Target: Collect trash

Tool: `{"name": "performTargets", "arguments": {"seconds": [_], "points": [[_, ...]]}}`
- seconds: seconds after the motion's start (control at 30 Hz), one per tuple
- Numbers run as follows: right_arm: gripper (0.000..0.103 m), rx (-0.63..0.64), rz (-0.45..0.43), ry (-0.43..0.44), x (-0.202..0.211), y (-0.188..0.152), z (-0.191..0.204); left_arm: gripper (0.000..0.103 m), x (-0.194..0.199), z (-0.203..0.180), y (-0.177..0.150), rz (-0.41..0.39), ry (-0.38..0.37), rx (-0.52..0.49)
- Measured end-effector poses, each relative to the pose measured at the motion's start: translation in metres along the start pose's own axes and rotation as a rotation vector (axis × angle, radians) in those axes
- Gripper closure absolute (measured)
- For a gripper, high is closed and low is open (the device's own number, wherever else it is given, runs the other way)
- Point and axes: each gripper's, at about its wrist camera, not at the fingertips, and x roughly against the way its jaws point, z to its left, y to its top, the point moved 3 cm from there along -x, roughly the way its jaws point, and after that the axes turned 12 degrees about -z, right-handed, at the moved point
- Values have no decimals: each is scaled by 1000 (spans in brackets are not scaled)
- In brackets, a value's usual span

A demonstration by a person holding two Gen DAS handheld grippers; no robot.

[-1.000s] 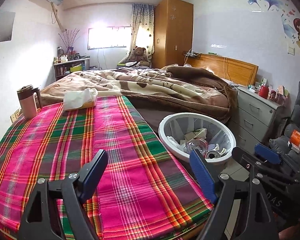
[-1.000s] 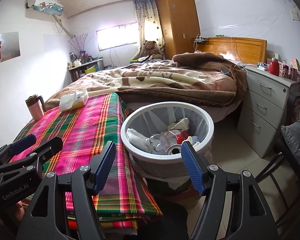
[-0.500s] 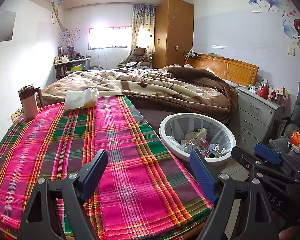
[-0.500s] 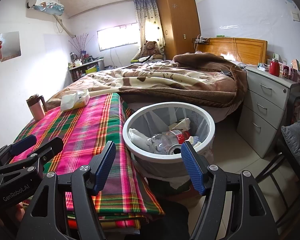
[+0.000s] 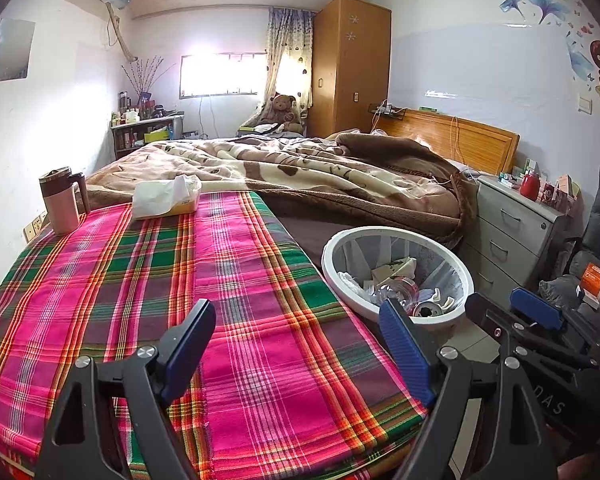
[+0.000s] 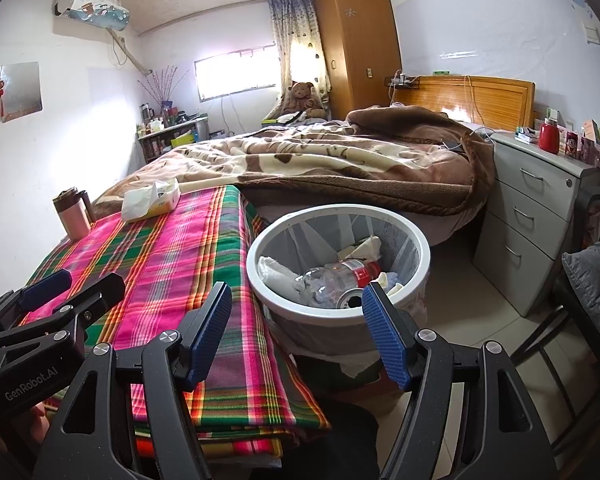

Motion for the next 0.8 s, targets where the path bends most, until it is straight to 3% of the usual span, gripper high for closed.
{"name": "performTargets", "arguments": {"seconds": [0.8], "points": [[34,-3,3,-5,0,-1,-1,18,0,1,-1,3,4,1]]}}
